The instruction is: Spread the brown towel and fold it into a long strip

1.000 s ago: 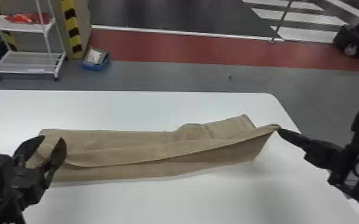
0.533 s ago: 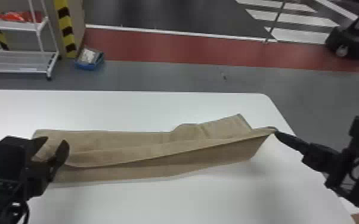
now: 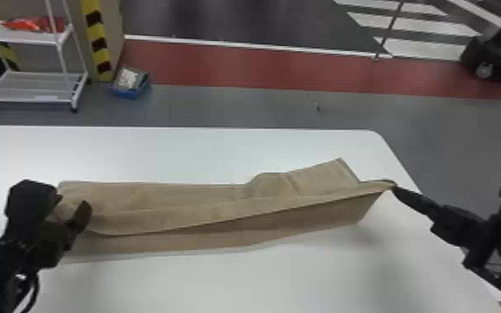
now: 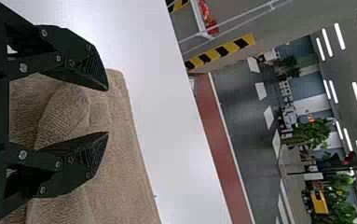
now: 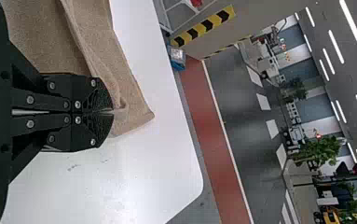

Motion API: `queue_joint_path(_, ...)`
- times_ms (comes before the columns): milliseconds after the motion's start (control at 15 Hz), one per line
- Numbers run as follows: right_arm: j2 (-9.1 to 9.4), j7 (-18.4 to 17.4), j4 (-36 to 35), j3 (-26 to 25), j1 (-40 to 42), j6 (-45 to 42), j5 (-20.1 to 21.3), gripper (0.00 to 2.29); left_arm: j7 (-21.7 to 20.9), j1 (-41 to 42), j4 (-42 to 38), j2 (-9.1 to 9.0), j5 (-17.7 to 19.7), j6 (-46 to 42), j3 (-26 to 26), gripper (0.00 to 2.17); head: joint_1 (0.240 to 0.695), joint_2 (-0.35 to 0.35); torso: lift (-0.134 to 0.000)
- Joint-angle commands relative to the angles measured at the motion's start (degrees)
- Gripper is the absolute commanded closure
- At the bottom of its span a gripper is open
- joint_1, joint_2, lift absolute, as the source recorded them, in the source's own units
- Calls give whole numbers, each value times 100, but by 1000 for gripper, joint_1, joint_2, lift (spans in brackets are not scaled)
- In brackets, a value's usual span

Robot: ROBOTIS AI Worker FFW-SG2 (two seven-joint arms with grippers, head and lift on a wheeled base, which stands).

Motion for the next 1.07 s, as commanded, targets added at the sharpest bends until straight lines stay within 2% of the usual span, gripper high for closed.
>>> queue_joint_path(0, -1, 0, 14, 14, -16, -18, -1, 1477, 1, 66, -202, 26, -43, 214, 1, 657, 695, -180, -123)
queue_joint_path(333, -1, 0, 102, 67, -43, -124, -1, 1477, 9, 277, -492, 140, -96, 390, 107, 657, 695, -171, -123)
queue_joint_path(667, -1, 0, 128, 93, -78, -141, 8, 1477, 9, 303, -510, 131, -96, 337, 45, 657, 695, -159, -123)
queue_joint_path(1000, -10, 26, 120, -3, -34, -141, -1, 1477, -8, -40, -396, 96, -34, 337, -227, 657, 695, -183, -123)
